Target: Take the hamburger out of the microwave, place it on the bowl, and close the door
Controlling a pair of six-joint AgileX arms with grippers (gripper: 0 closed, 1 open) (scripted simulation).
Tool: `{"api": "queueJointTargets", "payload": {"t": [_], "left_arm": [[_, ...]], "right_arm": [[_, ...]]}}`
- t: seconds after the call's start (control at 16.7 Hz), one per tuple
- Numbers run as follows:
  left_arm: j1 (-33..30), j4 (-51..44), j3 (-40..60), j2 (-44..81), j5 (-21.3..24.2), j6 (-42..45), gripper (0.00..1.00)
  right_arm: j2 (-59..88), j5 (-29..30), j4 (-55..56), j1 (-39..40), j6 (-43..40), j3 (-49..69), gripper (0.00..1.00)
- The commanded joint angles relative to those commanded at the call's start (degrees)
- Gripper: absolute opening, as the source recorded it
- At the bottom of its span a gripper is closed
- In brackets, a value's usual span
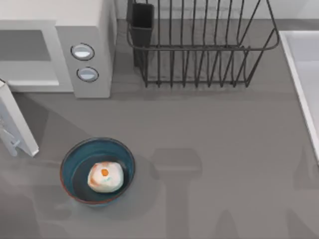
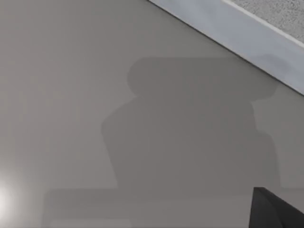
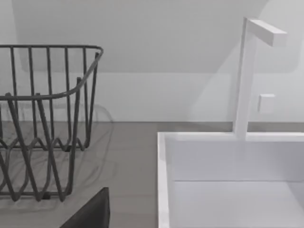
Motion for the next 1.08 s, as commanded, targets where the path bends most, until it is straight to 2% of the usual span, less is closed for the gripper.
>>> {"api": "queueJointTargets", "payload": {"t": [0.3, 0.42, 0.54, 0.84, 1.08], "left_arm": [[-16.36, 0.64, -3.71, -5.97, -10.01, -11.43, 0.0], [-20.73, 0.86, -4.97, -8.06, -13.31, -15.18, 0.0], [-22.64, 0.98, -5.64, -9.2, -15.02, -17.04, 0.0], [-22.55, 1.03, -5.34, -8.85, -14.9, -17.1, 0.0], [-23.08, 3.94, -0.87, -2.18, -15.2, -17.38, 0.0]], "right_arm": [[0.0, 0.0, 0.0, 0.0, 0.0, 0.0, 1.0], [0.0, 0.0, 0.0, 0.0, 0.0, 0.0, 1.0], [0.0, 0.0, 0.0, 0.0, 0.0, 0.0, 1.0], [0.0, 0.0, 0.0, 0.0, 0.0, 0.0, 1.0], [0.0, 0.0, 0.0, 0.0, 0.0, 0.0, 1.0]]}}
